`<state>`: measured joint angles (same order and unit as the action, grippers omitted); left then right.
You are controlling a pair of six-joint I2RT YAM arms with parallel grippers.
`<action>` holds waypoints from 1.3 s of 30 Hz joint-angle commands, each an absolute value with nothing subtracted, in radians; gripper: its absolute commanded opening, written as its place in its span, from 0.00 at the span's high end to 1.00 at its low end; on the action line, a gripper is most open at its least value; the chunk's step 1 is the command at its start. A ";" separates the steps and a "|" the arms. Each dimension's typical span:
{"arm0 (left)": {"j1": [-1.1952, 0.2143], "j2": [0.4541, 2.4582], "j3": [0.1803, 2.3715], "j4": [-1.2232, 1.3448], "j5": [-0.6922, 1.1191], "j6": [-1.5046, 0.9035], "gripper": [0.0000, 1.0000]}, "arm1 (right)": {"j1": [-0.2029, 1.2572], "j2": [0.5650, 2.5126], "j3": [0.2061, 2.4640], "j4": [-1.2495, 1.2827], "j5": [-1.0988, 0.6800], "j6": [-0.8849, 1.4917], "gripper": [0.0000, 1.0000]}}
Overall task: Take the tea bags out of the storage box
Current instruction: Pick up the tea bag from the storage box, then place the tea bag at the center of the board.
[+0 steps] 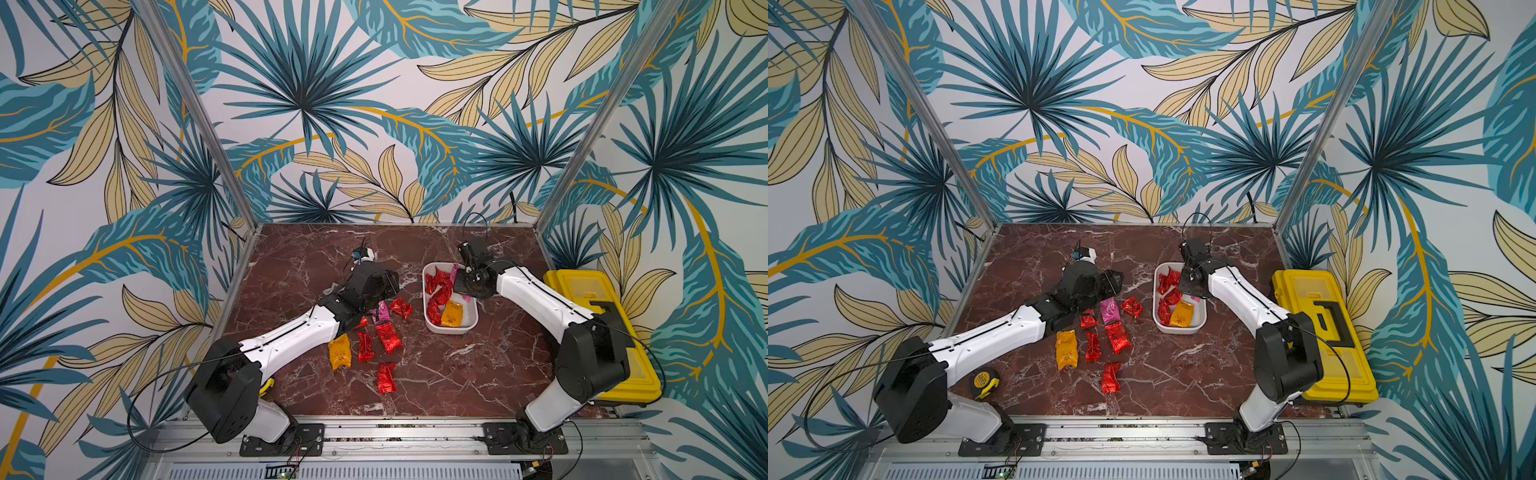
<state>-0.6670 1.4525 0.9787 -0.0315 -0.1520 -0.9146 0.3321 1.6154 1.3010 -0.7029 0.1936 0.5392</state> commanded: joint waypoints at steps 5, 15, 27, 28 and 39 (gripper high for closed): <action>-0.625 1.385 0.879 -0.013 -0.198 -0.989 0.50 | 0.412 1.519 1.280 -0.756 0.105 0.618 1.00; -0.491 1.208 0.732 -0.114 -0.228 -1.055 0.50 | 0.708 1.661 1.395 -0.599 -0.046 0.809 1.00; -0.293 0.778 0.576 -0.479 -0.371 -1.113 0.49 | 0.911 2.031 1.693 -0.365 -0.203 1.025 1.00; -0.284 0.749 0.570 -0.505 -0.378 -1.111 0.50 | 0.919 2.064 1.722 -0.354 -0.207 1.039 1.00; -0.254 0.641 0.552 -0.580 -0.346 -1.072 0.49 | 0.943 2.282 1.861 -0.297 -0.163 1.122 1.00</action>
<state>-0.2634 0.6460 0.5819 -0.5552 -0.3546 -1.0893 0.9424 2.2539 1.8343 -0.3195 -0.1837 1.0897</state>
